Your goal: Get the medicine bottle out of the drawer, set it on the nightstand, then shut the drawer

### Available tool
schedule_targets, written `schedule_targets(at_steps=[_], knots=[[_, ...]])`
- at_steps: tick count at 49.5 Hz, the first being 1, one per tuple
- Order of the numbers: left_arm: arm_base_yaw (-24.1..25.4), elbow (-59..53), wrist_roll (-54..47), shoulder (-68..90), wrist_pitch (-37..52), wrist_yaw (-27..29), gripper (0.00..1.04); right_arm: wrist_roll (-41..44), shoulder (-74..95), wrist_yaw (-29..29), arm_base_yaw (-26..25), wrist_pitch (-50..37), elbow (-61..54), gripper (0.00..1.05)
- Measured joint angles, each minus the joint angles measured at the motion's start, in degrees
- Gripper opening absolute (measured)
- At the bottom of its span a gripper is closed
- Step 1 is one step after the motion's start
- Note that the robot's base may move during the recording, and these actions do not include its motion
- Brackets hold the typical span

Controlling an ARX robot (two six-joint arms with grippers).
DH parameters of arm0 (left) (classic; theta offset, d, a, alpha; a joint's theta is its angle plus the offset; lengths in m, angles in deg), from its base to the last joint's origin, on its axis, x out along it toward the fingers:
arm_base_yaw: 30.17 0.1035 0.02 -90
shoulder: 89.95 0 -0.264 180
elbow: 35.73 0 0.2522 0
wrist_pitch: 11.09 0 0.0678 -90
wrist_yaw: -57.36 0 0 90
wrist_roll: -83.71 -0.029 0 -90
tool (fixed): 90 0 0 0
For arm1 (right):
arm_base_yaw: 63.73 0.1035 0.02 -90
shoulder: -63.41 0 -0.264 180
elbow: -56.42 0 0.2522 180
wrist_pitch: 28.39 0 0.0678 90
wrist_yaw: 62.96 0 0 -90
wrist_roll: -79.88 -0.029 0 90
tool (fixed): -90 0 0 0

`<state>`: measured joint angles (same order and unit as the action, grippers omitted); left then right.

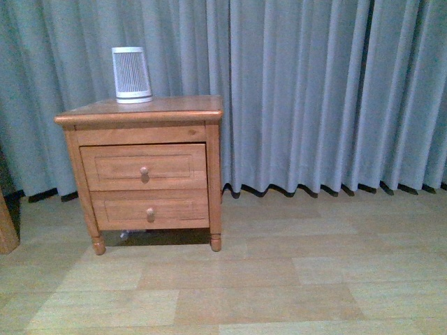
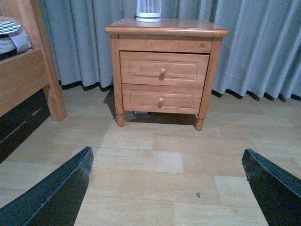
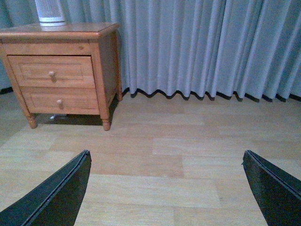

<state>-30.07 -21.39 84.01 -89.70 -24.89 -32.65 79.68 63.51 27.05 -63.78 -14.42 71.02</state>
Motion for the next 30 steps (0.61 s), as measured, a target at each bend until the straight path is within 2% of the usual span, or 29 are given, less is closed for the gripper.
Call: schedule_targets(at_steps=[30], knots=[[0.0, 0.0, 0.0, 0.0, 0.0, -0.1, 0.98, 0.0, 0.0, 0.0, 0.0, 0.0, 0.0, 0.98]])
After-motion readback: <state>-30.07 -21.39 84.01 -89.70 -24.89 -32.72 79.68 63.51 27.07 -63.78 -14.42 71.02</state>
